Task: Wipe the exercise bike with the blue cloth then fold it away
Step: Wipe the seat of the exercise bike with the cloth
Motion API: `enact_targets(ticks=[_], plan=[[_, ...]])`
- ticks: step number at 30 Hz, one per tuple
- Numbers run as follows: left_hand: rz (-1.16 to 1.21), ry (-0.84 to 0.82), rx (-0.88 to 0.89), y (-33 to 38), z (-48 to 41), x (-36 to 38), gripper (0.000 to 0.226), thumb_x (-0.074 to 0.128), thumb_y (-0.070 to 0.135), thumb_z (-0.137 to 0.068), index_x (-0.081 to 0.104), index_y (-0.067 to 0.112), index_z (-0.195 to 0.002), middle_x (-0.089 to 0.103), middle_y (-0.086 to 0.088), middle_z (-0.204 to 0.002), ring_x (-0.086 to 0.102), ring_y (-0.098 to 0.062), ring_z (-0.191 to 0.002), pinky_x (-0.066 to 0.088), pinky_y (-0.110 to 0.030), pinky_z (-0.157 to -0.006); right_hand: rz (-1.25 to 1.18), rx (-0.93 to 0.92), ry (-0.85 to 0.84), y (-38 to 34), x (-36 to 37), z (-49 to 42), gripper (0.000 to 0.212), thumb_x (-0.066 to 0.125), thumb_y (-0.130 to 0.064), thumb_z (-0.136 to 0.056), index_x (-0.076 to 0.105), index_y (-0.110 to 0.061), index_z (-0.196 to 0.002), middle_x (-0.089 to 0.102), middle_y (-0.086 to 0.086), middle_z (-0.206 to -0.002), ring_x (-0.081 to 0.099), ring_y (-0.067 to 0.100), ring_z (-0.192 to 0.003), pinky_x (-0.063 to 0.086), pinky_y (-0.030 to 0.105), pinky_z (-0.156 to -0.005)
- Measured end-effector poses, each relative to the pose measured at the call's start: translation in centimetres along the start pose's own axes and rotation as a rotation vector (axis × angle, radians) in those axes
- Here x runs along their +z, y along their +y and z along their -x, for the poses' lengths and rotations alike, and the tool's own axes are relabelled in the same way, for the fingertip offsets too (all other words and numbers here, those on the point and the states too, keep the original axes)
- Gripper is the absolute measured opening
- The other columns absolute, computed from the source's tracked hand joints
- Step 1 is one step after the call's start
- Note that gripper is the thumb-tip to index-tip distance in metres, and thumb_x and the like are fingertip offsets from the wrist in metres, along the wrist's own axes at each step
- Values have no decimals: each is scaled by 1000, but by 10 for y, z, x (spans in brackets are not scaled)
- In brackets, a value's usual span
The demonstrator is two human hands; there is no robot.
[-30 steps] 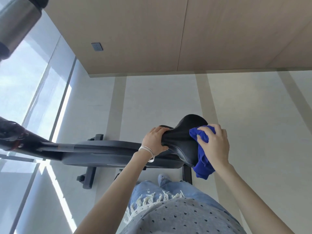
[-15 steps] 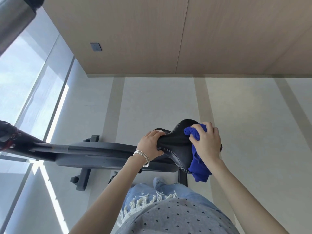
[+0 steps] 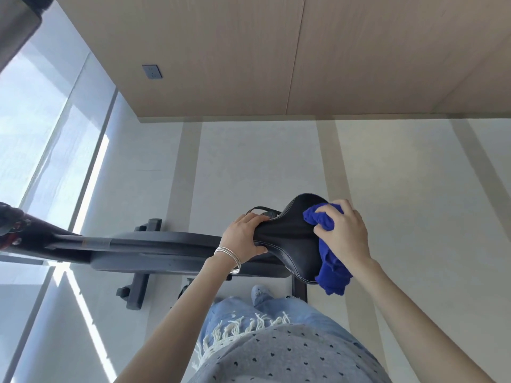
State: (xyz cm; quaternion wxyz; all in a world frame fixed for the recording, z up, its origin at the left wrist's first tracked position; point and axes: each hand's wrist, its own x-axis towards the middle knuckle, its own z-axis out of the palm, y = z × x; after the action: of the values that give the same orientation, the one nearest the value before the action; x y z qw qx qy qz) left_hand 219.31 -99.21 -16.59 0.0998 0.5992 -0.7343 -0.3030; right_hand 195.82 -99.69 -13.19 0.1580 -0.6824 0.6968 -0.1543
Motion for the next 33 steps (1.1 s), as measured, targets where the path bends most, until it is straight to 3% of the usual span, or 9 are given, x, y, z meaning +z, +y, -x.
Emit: enact_targets(ticks=[5,13,20,26,33], plan=[[14,10,2,-3,0,0,69,77,28,-65,51,27,-129,55,5,-125,48,-18,-115,44,-31,-93,8,-31,10,6,3,51,29,75,-11,-65,68,-20,-92,59,1,-106,56,30,-81,47,33,-59],[36,-12,-60,-8,0,0,71,77,35,-66,47,29,-131,53,8,-127,47,-15,-117,44,-30,-92,125,-65,89,-13,13,-15,26,74,-16,-71,68,-20,-96,59,7,-105,57,36,-83,42,30,-56],[36,-48,-97,-11,0,-3,73,78,42,-64,46,31,-129,53,10,-125,49,-15,-115,46,-33,-88,193,-8,-133,-32,26,-91,31,62,-27,-80,62,-23,-110,52,8,-117,53,36,-93,43,35,-70],[7,-111,-142,-25,3,-15,73,80,43,-62,49,30,-127,57,9,-123,57,-21,-110,49,-38,-89,215,-223,-106,-34,20,-63,24,65,-25,-77,65,-22,-101,56,5,-110,55,33,-86,40,30,-62],[7,-35,-176,-45,19,-22,57,75,39,-72,55,26,-124,63,8,-117,59,-17,-109,50,-35,-87,158,-461,-114,-50,26,1,29,78,-23,-64,67,-23,-90,62,3,-98,59,23,-77,41,22,-49]])
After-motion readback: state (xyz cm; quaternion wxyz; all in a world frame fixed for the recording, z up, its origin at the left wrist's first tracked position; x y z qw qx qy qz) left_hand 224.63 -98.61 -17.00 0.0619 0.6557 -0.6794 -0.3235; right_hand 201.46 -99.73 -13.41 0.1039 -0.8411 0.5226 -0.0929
